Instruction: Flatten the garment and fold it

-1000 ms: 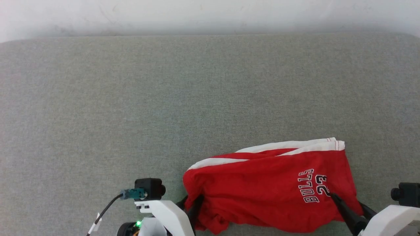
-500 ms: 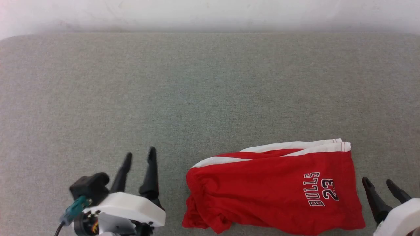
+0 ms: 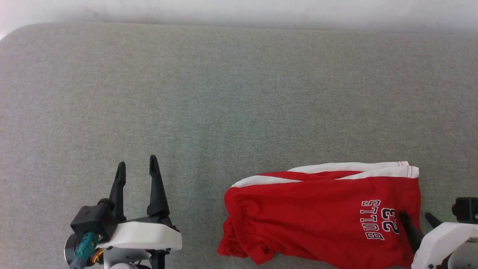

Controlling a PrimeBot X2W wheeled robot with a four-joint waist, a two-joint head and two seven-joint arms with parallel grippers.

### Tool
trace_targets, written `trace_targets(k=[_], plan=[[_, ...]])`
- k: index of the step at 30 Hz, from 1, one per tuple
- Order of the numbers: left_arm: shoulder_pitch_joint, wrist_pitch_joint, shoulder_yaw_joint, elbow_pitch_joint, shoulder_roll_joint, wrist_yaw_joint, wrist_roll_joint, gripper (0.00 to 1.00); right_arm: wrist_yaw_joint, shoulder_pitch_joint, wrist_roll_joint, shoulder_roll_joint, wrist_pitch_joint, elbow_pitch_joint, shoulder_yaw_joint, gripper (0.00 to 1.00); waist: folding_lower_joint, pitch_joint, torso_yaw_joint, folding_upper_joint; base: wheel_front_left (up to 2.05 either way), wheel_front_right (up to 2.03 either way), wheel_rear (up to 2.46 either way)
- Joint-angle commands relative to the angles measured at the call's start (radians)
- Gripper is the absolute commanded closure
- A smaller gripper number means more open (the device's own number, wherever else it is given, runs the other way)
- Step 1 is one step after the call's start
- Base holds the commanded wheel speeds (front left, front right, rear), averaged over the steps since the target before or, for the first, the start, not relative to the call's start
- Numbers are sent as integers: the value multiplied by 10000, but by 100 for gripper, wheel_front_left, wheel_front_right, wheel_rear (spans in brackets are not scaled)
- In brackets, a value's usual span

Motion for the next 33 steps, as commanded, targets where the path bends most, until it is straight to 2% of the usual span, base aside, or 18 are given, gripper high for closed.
trace_targets(k=[1,6,7,8,9,13,20,26,33], plan=[[28,-84,7,-46,-29,45,97,0,-6,-113,110,32,51,188,175,0,0,35,88,0,0,0,0],[80,-92,-12,-55,-84,61,132,0,-6,-185,851,37,466,519,752,0,0,12,210,0,0,0,0],[86,-92,-26,-48,-98,53,123,0,-6,-189,959,51,543,588,779,24,0,0,237,0,0,0,0],[87,-92,-45,-39,-111,44,116,0,-6,-198,1064,64,601,657,799,69,0,-17,267,0,0,0,0],[88,-89,-60,-29,-125,38,104,0,-6,-207,1129,80,635,709,798,100,0,-37,292,0,0,0,0],[102,-59,-87,4,-149,20,41,0,-6,-261,1225,193,636,921,656,100,0,-149,372,0,0,0,0],[285,-37,-43,4,-132,42,-89,0,-6,-544,1096,268,15,1210,29,100,0,-414,372,0,0,0,0],[474,-33,6,-52,-107,80,-188,0,-6,-770,869,36,-522,1375,-1012,100,0,-566,303,0,0,0,0],[572,-7,22,-61,-149,106,-310,0,-6,-660,670,-322,-538,1162,-1979,100,0,-553,218,0,0,0,0]])
